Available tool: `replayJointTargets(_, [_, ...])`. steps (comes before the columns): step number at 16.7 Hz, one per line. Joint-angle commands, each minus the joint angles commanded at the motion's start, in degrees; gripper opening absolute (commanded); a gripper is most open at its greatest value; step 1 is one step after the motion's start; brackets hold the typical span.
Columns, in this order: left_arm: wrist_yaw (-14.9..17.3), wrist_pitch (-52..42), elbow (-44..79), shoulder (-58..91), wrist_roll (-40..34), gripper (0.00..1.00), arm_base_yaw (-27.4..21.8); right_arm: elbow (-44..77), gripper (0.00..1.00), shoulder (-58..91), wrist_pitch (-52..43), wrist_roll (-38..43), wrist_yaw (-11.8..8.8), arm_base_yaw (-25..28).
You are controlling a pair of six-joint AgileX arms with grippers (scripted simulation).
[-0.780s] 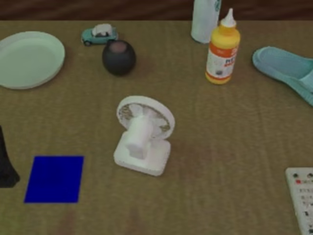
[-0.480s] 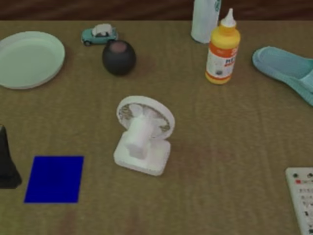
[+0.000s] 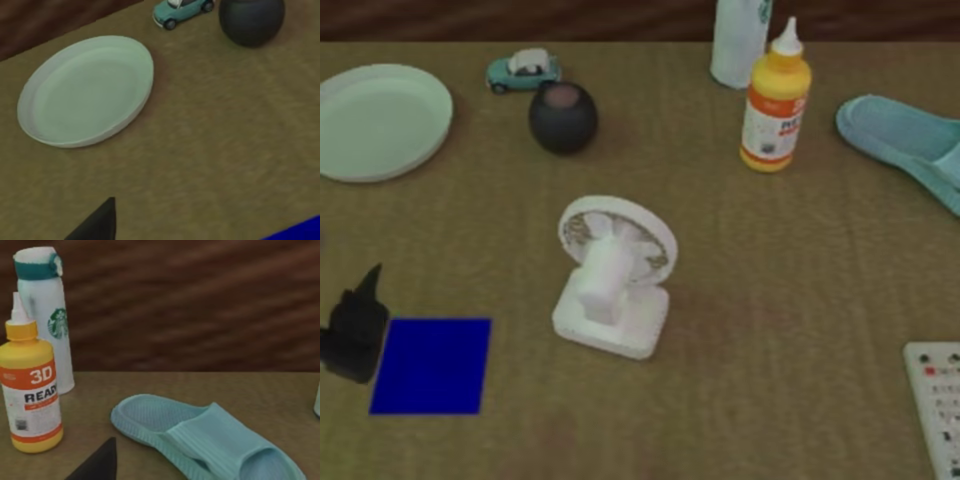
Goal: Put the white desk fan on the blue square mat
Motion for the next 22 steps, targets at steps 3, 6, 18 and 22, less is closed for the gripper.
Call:
replayJointTargets(3, [0.55, -10.26, 15.77, 13.92, 8.16, 1.00, -4.30, 0.00, 1.00, 0.00, 0.00, 0.00, 0.00, 0.00])
replayJointTargets(6, [1.07, -20.57, 33.29, 28.78, 16.86, 1.00, -8.78, 0.00, 1.00, 0.00, 0.00, 0.00, 0.00, 0.00])
replayJointTargets(18, [0.10, -57.53, 92.14, 86.66, 48.94, 1.00, -23.38, 0.00, 1.00, 0.00, 0.00, 0.00, 0.00, 0.00])
replayJointTargets(22, [-0.83, -64.55, 99.89, 96.80, 54.45, 1.00, -25.50, 0.00, 1.00, 0.00, 0.00, 0.00, 0.00, 0.00])
